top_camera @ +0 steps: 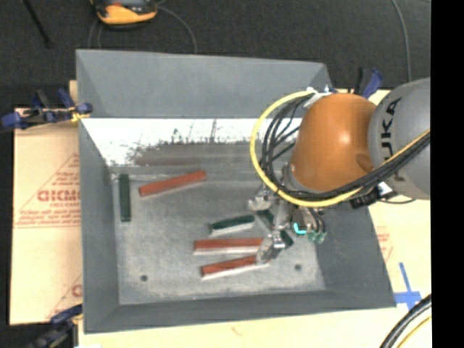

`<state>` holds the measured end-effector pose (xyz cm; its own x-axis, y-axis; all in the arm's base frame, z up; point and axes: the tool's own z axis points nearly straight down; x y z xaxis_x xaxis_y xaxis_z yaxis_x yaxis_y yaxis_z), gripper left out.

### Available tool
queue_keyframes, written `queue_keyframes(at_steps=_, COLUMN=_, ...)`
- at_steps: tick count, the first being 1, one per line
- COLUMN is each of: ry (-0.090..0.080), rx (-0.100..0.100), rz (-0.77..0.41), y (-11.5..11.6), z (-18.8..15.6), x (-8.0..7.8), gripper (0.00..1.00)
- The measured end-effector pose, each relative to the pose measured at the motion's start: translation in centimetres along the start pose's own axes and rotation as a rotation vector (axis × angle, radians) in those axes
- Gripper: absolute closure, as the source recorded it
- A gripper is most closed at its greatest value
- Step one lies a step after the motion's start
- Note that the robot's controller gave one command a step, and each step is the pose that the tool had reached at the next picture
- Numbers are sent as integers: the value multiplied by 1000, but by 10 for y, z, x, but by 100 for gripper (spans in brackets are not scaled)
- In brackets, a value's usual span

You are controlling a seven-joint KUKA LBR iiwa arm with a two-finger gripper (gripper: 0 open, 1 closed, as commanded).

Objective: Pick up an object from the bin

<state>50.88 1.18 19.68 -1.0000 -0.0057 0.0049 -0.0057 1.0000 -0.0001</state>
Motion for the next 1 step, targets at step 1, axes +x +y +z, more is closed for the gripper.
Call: queue_keyframes(at_steps=1, ry=-8, rx=0, rz=0, y=0, z=-4, x=-2, gripper=0)
